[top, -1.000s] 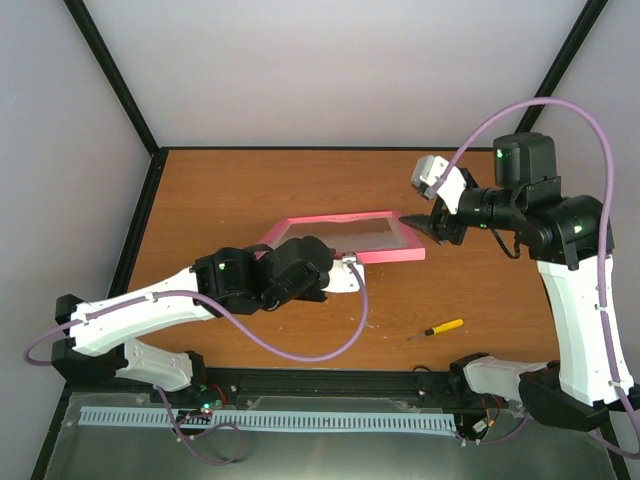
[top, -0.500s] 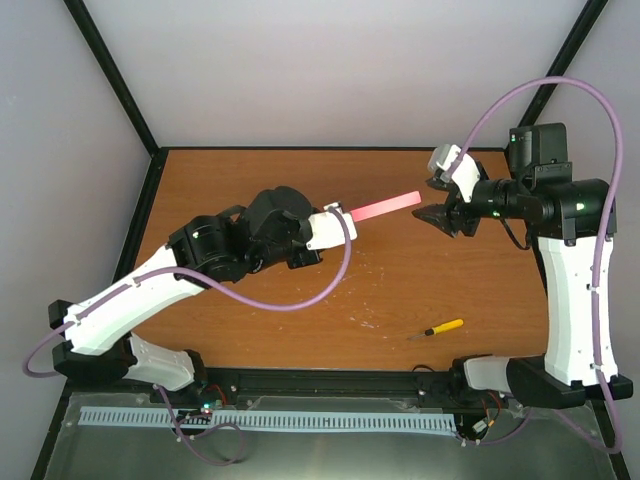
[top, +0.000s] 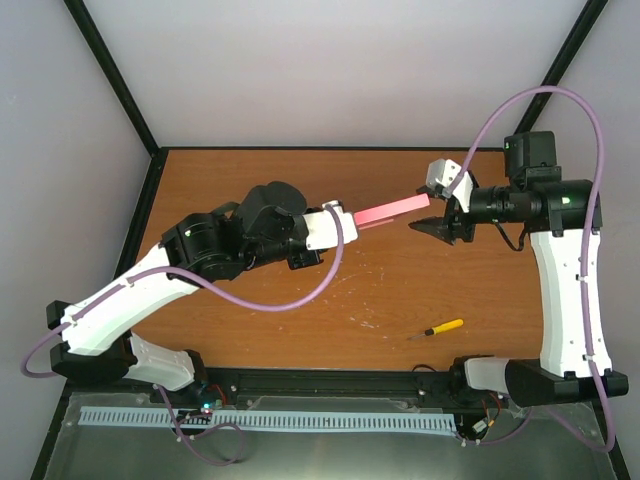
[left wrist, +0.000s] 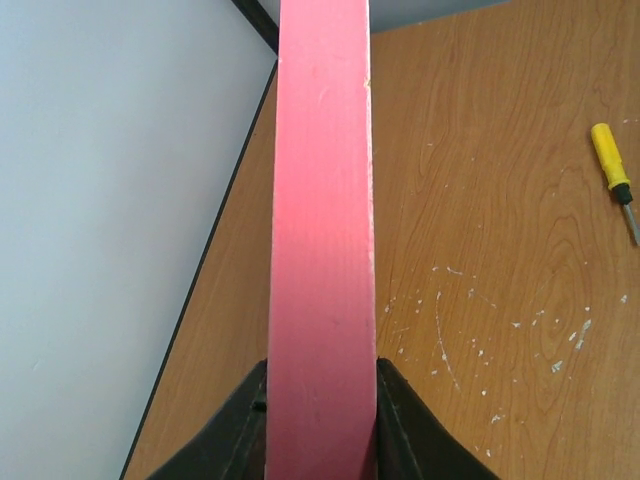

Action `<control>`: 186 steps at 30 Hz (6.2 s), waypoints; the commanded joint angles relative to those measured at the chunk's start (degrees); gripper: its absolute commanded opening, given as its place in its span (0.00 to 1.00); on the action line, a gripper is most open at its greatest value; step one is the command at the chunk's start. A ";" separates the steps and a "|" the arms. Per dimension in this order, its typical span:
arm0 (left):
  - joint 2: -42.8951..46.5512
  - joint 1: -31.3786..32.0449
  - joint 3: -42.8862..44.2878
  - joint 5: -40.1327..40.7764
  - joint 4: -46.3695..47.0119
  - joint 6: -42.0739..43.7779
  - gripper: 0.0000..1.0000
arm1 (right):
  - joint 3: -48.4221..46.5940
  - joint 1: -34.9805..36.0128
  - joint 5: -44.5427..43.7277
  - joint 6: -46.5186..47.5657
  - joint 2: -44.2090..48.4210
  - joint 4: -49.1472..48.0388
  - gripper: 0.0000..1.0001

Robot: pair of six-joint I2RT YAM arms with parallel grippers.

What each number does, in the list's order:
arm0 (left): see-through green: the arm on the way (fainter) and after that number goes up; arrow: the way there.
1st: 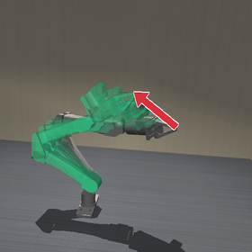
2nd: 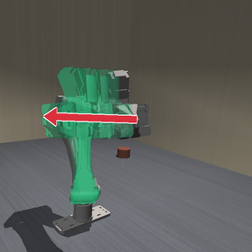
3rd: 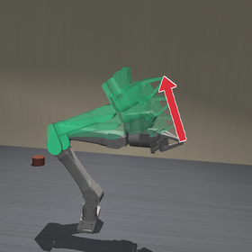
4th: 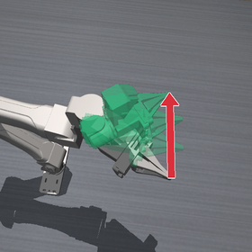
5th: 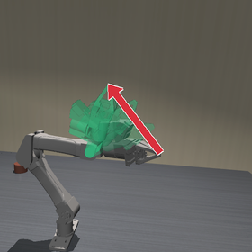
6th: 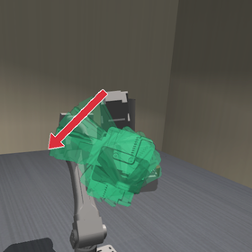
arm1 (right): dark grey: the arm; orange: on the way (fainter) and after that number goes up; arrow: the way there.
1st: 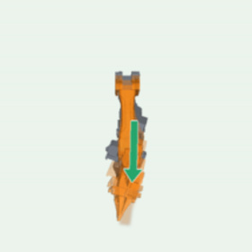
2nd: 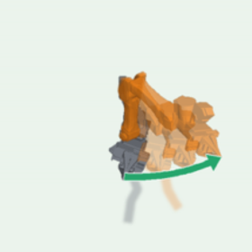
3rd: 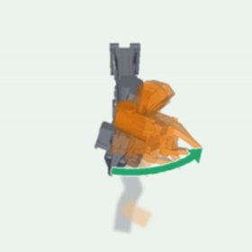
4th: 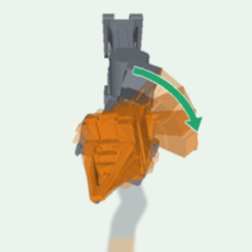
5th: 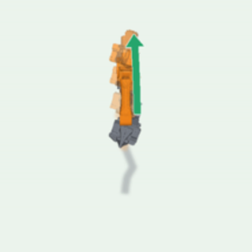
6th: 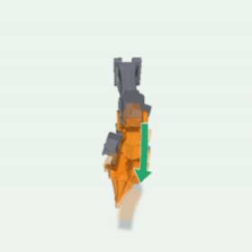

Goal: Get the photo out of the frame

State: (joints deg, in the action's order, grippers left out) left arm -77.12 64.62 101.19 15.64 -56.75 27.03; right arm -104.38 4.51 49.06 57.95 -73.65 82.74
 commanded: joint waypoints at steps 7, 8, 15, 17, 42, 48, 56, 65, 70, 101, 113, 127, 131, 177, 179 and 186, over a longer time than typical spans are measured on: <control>1.75 0.07 8.81 -0.56 7.70 2.46 0.01 | 4.41 -0.29 13.23 8.09 -0.33 -1.29 0.55; 1.65 0.07 9.12 -0.34 7.69 2.85 0.01 | 4.62 -0.29 13.79 8.20 -0.34 -0.98 0.52; 1.89 0.07 10.34 1.16 10.07 3.87 0.04 | 6.09 -0.29 15.44 6.68 0.47 -1.98 0.30; 2.65 0.07 9.20 2.26 12.08 4.09 0.10 | 6.35 -0.29 15.82 5.45 0.53 -3.09 0.25; 21.05 0.07 -20.52 27.67 42.51 -2.73 0.95 | 6.89 -0.54 8.27 -24.97 -7.70 -17.35 0.03; 29.14 0.06 -33.10 33.33 41.72 -22.90 0.97 | 5.32 -2.61 4.40 -30.08 -14.53 -19.73 0.03; 32.29 -0.13 -38.25 35.61 25.18 -52.57 0.94 | -8.82 -6.69 4.05 -30.13 -33.23 -9.22 0.03; 15.85 -3.77 -34.00 26.18 16.12 -57.25 0.87 | -8.44 -9.90 3.51 -30.81 -43.42 -9.74 0.03; 15.76 -18.21 -40.30 8.14 26.27 -56.91 0.87 | -7.00 -10.22 2.33 -30.71 -47.57 -11.40 0.03; 4.26 -31.13 -58.50 -9.69 35.68 -64.82 0.88 | -5.98 -10.91 -5.13 -45.88 -63.40 -25.55 0.38; 1.14 -31.24 -57.58 -10.71 35.60 -64.42 0.88 | 4.13 -11.10 -13.15 -45.65 -52.14 -31.81 0.50; -2.05 -30.69 -56.36 -26.92 41.95 -57.22 0.76 | 30.61 -11.10 -13.06 -12.37 -18.30 -20.83 0.49; -2.46 -28.52 -56.36 -27.96 44.56 -56.72 0.74 | 35.74 -10.70 -13.61 4.30 -10.54 -12.70 0.49; 5.20 -17.73 -64.63 -23.54 52.21 -61.25 0.65 | 74.93 22.63 -52.16 13.16 9.22 -31.32 0.32; 4.91 -17.71 -64.40 -23.64 52.11 -60.99 0.65 | 75.10 22.64 -51.74 12.78 9.18 -31.14 0.32; 4.80 -17.69 -64.59 -23.58 52.37 -60.40 0.65 | 75.10 22.64 -51.82 10.85 7.48 -31.98 0.31</control>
State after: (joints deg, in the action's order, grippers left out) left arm -72.10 46.68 36.56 -8.25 -5.96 -33.95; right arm -29.52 26.68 -2.74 70.52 -65.06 51.48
